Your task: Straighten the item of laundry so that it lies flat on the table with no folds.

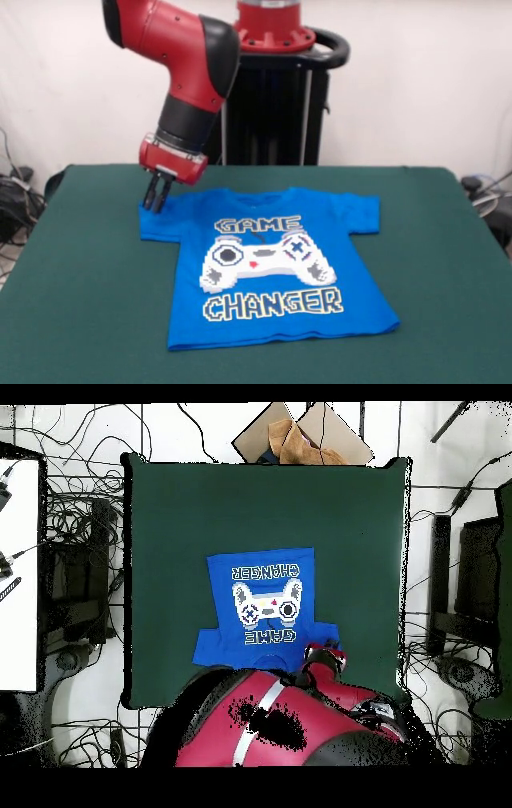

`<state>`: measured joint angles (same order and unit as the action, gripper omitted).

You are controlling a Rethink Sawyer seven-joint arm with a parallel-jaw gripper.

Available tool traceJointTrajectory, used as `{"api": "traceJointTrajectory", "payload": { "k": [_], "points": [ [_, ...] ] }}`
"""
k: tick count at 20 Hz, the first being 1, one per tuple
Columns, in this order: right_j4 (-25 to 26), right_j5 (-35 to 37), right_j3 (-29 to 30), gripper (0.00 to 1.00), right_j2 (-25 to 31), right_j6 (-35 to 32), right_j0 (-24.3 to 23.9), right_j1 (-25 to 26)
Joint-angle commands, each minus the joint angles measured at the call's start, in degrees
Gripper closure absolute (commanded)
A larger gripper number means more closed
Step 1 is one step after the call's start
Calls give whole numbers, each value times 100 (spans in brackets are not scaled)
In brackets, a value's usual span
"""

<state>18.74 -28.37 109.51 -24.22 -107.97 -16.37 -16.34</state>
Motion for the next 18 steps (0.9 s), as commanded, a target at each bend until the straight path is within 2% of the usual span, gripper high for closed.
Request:
{"api": "traceJointTrajectory", "payload": {
  "k": [1, 5, 10, 14, 18],
  "points": [
    [-345, -156, -608, 100, 77, -545, 97, 197],
    [-80, 91, -626, 100, 317, -568, -71, 100],
    [-5, 126, -602, 100, 395, -566, -119, 105],
    [463, 562, -528, 100, 928, -601, -494, -57],
    [446, 480, -493, 100, 911, -639, -458, -10]
  ]
}}
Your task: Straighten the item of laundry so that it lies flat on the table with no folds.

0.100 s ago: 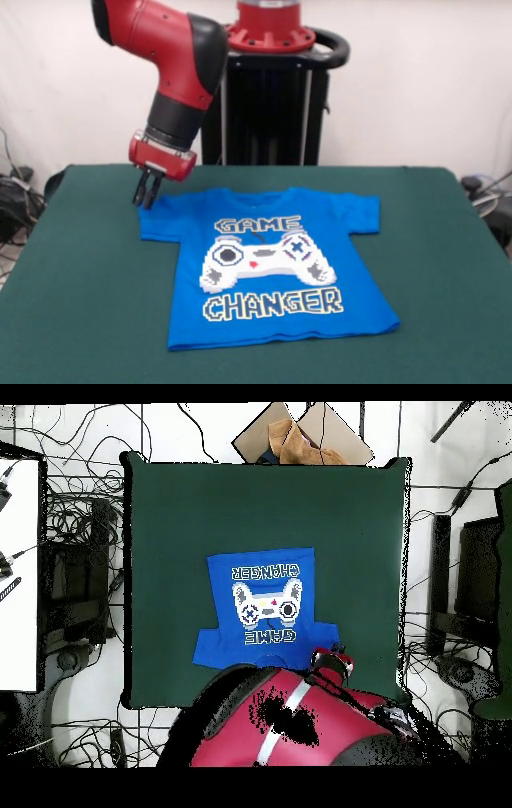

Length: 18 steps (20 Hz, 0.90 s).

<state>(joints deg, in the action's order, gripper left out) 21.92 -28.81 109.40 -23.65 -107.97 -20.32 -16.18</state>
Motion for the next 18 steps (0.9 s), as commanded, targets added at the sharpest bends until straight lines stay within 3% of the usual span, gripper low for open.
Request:
{"api": "traceJointTrajectory", "payload": {
  "k": [1, 4, 9, 18],
  "points": [
    [125, 512, -480, 100, 847, -642, -60, -17],
    [408, 857, -463, 100, 1212, -641, -356, -116],
    [440, 1012, -412, 100, 1368, -646, -422, -191],
    [-50, 293, -554, 100, 815, -626, 44, 201]
  ]
}}
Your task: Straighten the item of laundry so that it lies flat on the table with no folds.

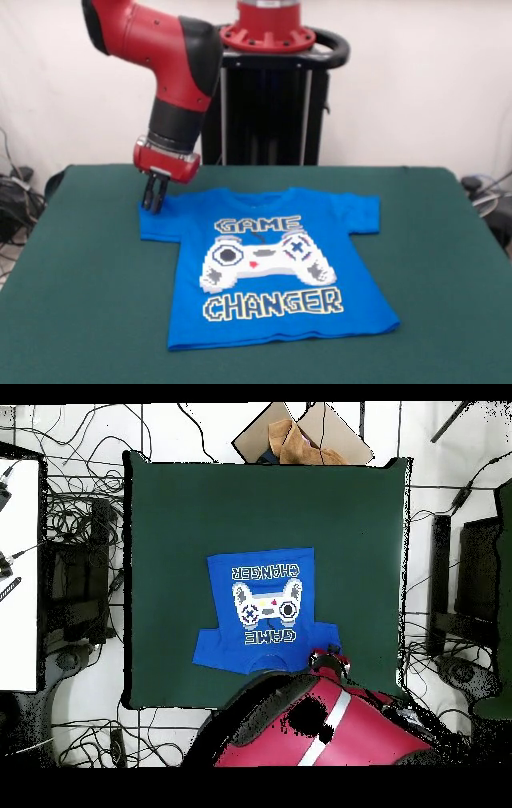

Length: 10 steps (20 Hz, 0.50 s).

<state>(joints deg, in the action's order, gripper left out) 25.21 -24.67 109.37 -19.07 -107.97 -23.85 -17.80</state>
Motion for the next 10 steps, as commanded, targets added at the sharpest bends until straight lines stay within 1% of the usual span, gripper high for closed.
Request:
{"api": "traceJointTrajectory", "payload": {
  "k": [1, 4, 6, 8, 10],
  "points": [
    [-518, -309, -563, 100, 205, -606, 524, 445],
    [-802, -616, -585, 100, -110, -547, 770, 604],
    [-887, -632, -583, 100, -206, -550, 854, 647],
    [-936, -608, -578, 100, -266, -562, 910, 671],
    [-875, -553, -601, 100, -242, -566, 891, 663]
  ]
}}
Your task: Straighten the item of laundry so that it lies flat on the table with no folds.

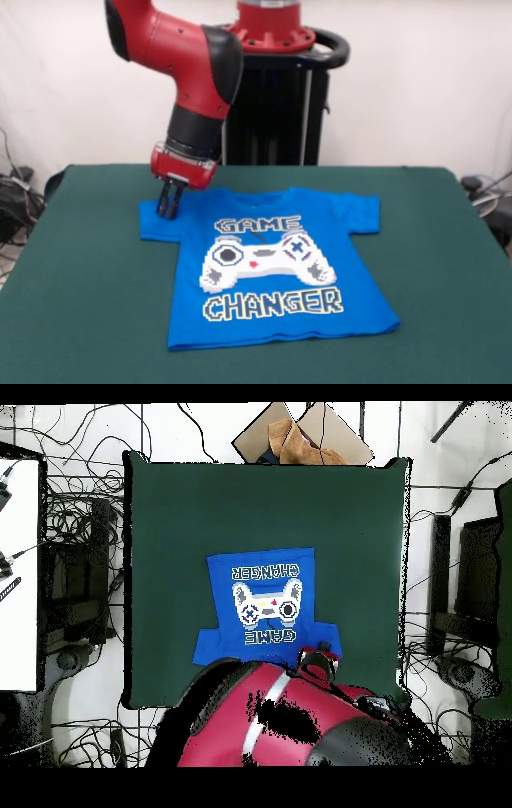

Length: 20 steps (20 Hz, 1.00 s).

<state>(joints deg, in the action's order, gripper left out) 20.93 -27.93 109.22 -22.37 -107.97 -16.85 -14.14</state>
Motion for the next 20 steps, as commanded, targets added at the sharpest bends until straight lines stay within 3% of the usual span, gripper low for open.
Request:
{"api": "traceJointTrajectory", "payload": {
  "k": [1, 14, 20],
  "points": [
    [-378, -183, -599, 100, 146, -585, 144, 282],
    [-872, -756, -651, 100, -236, -563, 382, 654],
    [-710, -878, -751, 100, -142, -551, 257, 729]
  ]
}}
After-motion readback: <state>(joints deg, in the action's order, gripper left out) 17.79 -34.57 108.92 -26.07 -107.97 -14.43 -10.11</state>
